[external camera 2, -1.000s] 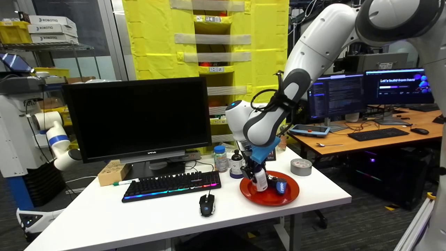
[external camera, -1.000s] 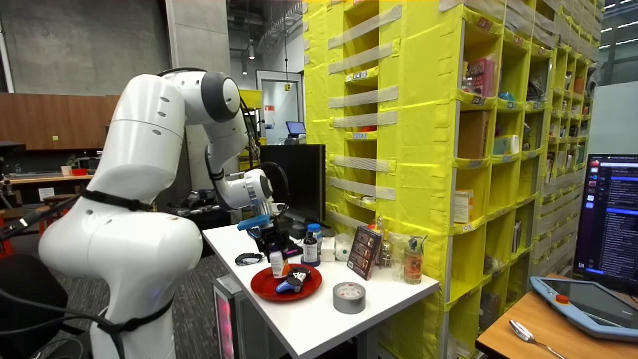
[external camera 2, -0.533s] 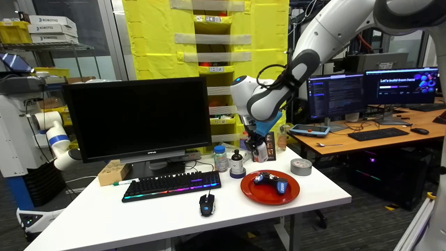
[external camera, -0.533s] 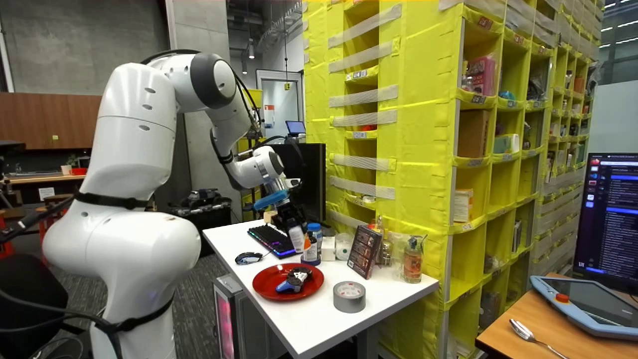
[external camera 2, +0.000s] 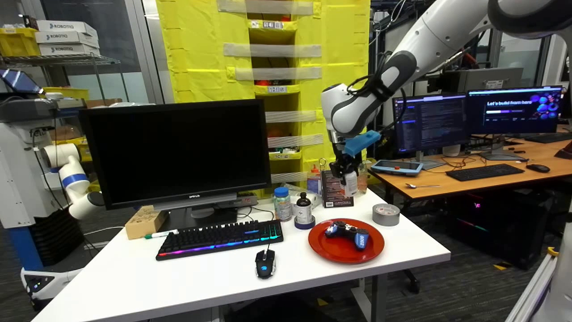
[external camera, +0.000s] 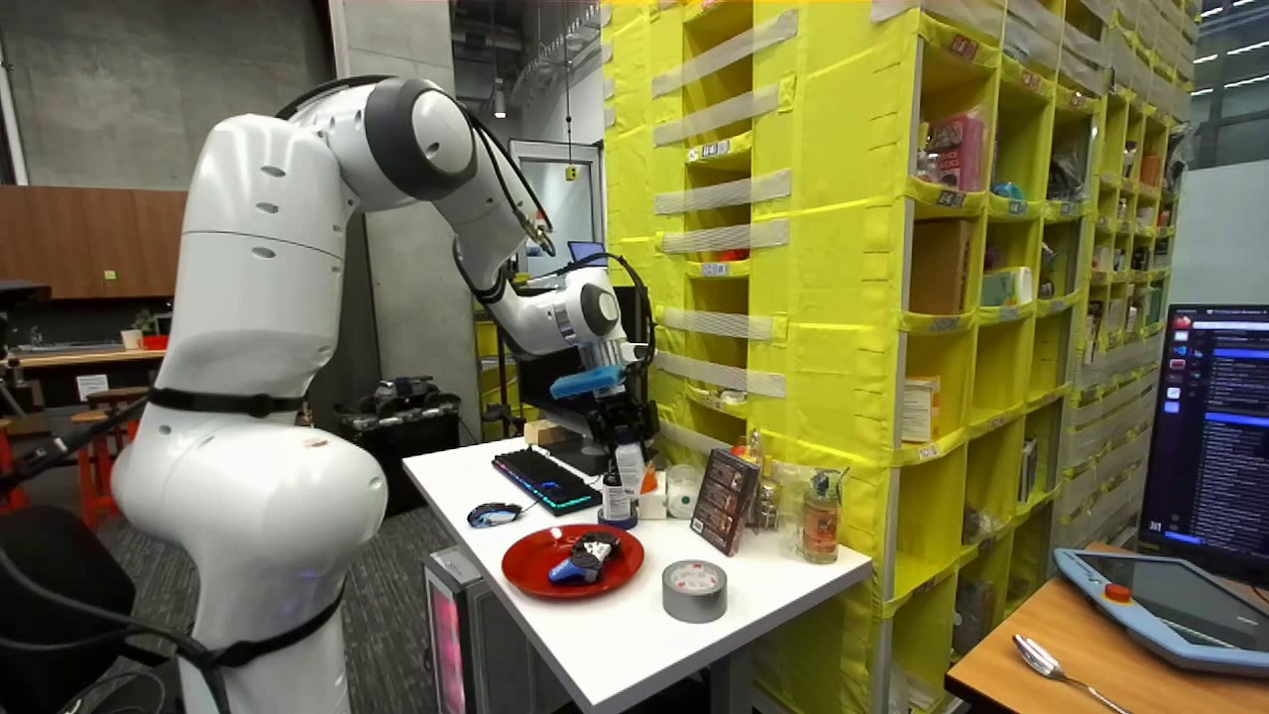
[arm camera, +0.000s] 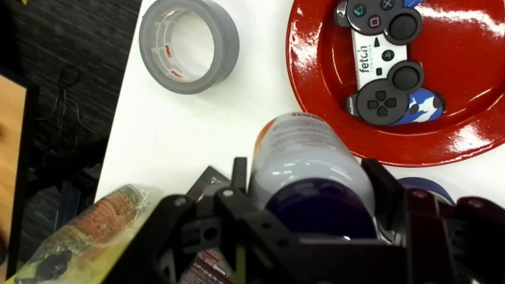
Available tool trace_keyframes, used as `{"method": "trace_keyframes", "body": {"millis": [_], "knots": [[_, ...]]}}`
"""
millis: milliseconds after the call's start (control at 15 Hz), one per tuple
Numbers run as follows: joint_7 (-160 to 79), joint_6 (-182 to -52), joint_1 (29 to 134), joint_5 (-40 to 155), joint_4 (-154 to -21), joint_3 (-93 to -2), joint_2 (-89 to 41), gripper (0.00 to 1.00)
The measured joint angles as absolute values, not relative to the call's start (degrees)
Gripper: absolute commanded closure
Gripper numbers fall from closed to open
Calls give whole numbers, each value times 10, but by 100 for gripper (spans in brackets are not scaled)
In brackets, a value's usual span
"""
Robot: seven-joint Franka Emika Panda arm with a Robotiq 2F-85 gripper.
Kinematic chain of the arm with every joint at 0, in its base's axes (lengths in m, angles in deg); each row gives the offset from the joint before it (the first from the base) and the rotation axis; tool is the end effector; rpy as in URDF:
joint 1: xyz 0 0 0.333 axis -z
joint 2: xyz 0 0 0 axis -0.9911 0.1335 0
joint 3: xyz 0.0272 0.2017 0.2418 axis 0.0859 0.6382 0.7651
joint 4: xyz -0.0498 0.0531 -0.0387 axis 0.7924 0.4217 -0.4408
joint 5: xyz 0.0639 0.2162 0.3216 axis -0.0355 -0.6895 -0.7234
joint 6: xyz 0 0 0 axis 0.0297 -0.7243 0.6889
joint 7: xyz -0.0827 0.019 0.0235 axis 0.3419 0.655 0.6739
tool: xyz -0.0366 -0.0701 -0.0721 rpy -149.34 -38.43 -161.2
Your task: Remove the bottle from the plate
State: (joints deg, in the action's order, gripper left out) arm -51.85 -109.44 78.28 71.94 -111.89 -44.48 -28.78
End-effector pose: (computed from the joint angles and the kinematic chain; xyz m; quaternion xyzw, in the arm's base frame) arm 0.5840 0.0188 0.3490 0.9921 -0.0177 0.0152 0.1236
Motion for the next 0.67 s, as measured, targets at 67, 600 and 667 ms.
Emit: {"method": "trace_keyframes", "body": {"millis": [67, 600, 667], "knots": [[-515, -1095, 792, 703, -1119, -447, -284, 55], [-492, -1096, 854, 576, -1105, -471, -229, 55], [-488, -1096, 861, 560, -1101, -473, -221, 55]]}}
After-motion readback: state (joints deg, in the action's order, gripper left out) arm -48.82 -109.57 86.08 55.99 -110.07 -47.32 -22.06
